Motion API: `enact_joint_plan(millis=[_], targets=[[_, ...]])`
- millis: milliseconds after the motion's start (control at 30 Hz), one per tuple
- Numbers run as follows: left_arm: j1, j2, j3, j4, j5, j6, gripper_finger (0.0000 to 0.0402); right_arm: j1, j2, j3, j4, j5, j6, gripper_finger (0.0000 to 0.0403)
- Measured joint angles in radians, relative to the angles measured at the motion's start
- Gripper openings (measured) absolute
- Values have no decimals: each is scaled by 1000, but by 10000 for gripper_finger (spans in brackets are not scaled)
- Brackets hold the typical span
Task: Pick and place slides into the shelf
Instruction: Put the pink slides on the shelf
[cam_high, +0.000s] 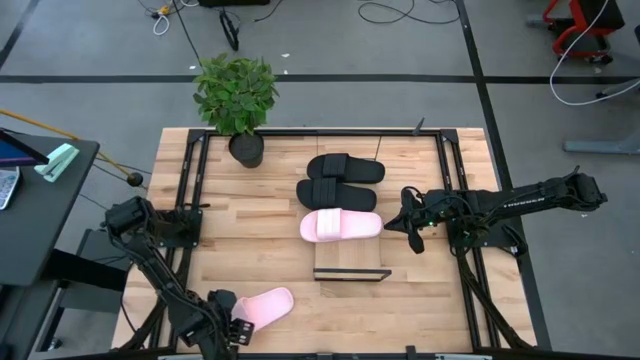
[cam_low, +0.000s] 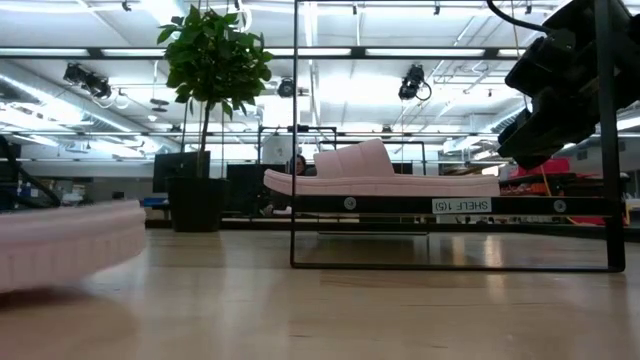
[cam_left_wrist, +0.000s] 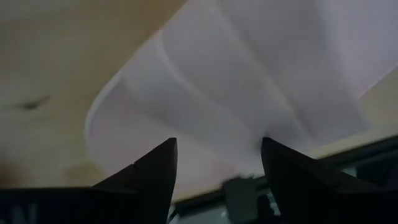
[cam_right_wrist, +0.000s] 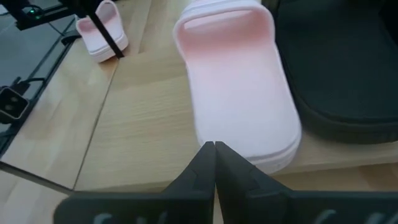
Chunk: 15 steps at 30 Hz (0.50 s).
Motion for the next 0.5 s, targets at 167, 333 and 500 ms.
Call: enact_joint_plan(millis=[167,333,500], targets=[[-21,-11,7,-5,59,-7,233,0,0,0,4,-10,1,13],[-30,-19,5,-34,52,-7,233,0,0,0,9,-11,2,13],[-23,-39,6,-29,-66,12,228,0,0,0,10,-16,26,13]])
